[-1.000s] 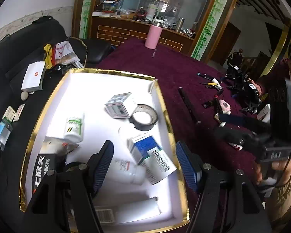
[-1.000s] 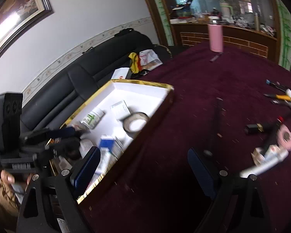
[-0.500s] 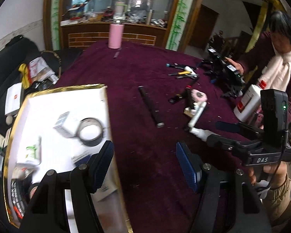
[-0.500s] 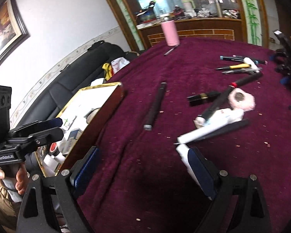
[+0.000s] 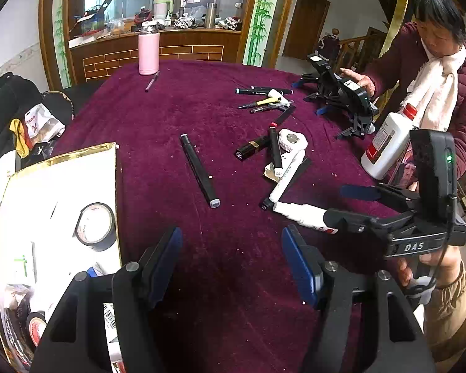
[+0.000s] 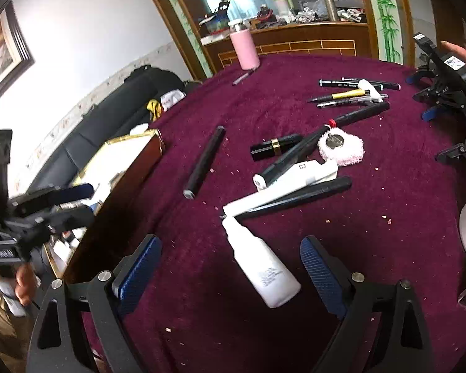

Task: Organize objects
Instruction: 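Move both grippers back over the table toward the scattered items, then grasp the black pen with the left gripper while the right approaches the white dropper bottle, then grasp the white dropper bottle with the right gripper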

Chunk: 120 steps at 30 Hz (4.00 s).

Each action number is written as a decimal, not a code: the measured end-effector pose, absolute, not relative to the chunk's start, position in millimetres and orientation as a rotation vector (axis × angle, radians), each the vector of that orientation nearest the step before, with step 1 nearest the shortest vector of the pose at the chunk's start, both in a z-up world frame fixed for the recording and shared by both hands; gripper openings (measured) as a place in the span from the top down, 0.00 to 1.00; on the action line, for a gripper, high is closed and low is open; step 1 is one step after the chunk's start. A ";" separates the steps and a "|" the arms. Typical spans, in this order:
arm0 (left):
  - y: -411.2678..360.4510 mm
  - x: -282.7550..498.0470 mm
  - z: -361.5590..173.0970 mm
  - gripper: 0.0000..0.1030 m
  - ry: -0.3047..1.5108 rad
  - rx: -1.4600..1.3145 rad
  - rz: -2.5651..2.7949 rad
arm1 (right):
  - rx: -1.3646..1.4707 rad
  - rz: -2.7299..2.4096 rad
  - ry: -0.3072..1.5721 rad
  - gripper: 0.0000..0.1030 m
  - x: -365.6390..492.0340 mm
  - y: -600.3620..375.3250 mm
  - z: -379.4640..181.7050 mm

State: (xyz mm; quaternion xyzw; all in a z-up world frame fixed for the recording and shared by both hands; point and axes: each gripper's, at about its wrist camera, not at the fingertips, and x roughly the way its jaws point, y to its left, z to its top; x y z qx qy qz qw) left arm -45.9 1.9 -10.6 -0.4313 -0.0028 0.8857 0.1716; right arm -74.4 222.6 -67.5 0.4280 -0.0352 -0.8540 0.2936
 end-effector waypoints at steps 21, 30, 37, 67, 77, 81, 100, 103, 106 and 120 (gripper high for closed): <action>1.4 -66.9 -24.8 0.36 -0.045 -1.309 2.529 | 1.238 -2.231 0.145 0.29 -93.3 194.8 -102.0; 22.4 -105.6 -40.6 0.36 -0.067 -1.431 2.550 | 1.220 -2.244 0.159 0.29 -92.1 192.9 -100.2; 37.2 -116.7 -48.1 0.36 -0.063 -1.483 2.539 | 1.202 -2.245 0.124 0.29 -91.9 199.2 -99.8; 47.2 -220.4 -102.9 0.37 -0.028 -1.750 2.650 | 1.151 -2.244 0.004 0.25 -95.8 216.2 -96.2; 51.1 -209.7 -99.4 0.73 0.101 -1.695 2.718 | 1.145 -2.242 0.031 0.25 -93.4 214.3 -95.9; 56.2 -198.7 -99.4 0.84 0.239 -1.689 2.737 | 1.144 -2.246 0.038 0.25 -93.2 214.9 -95.9; 51.3 -130.2 -96.5 0.86 0.279 -1.693 2.644 | 1.203 -2.256 0.197 0.55 -91.6 202.6 -111.7; 53.3 -130.6 -97.1 0.86 0.284 -1.693 2.647 | 1.195 -2.274 0.222 0.69 -90.6 202.1 -112.1; 52.1 -130.3 -97.4 0.86 0.269 -1.691 2.649 | 1.189 -2.284 0.229 0.69 -90.5 201.7 -111.6; 45.3 -130.8 -95.2 0.86 0.182 -1.689 2.646 | 1.111 -2.317 0.126 0.69 -89.3 211.7 -96.3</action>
